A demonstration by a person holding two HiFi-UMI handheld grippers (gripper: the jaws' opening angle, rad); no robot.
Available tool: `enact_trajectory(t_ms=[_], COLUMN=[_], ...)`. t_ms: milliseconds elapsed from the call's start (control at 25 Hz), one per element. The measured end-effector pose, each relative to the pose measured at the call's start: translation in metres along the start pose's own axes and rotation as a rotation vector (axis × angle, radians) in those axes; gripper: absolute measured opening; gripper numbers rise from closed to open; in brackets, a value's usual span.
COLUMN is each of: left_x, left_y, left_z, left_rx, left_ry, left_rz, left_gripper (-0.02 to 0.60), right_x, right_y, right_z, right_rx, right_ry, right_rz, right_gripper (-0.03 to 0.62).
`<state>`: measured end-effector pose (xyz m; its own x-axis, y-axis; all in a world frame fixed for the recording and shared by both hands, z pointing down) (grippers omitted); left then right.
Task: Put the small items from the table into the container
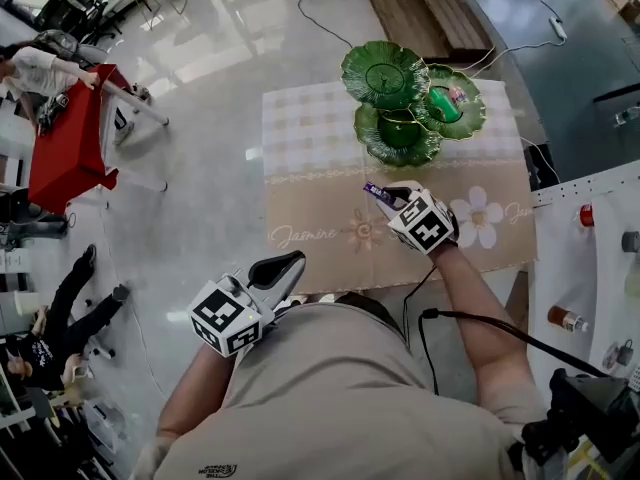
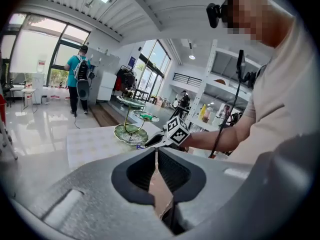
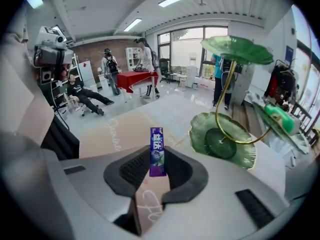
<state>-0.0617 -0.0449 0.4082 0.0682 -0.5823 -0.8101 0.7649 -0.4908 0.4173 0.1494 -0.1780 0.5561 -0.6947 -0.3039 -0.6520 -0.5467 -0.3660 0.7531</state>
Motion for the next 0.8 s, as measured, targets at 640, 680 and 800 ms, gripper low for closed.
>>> enact_trajectory(t_ms=[640, 680, 800], left_x=[0.009, 0.009, 0.008], left_y=[0.042, 0.041, 0.037], left_z=[-0.02, -0.019, -0.018], left_rx=[-0.067, -0.061, -0.038], left_ry=[0.038, 0.037, 0.027], left_rz=[0.026, 0.024, 0.016], left_gripper=[0.009, 0.009, 0.009], right_x=[0.011, 0.012, 0.018], right_y=[-0.121, -0.122, -0.121], right_z=[-0.1, -0.106, -0.123], right_rx=[-0.222, -0.229, -0.248], right_ry=[0.072, 0.074, 0.072], right_rz=[-0.043, -0.045, -0.044], right_gripper=[0.092, 0.093, 0.094])
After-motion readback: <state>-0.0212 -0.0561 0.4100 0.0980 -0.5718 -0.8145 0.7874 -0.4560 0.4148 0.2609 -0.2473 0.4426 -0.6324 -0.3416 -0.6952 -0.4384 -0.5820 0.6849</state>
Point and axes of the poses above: the fingertips, and each gripper's own axes: y forward along the fingers, z to its left, x out of its top, the point moved 6 cm from there along -y, backward along the fingers, and after that the axes turned 7 degrees about -y, right-handed, at the moved point
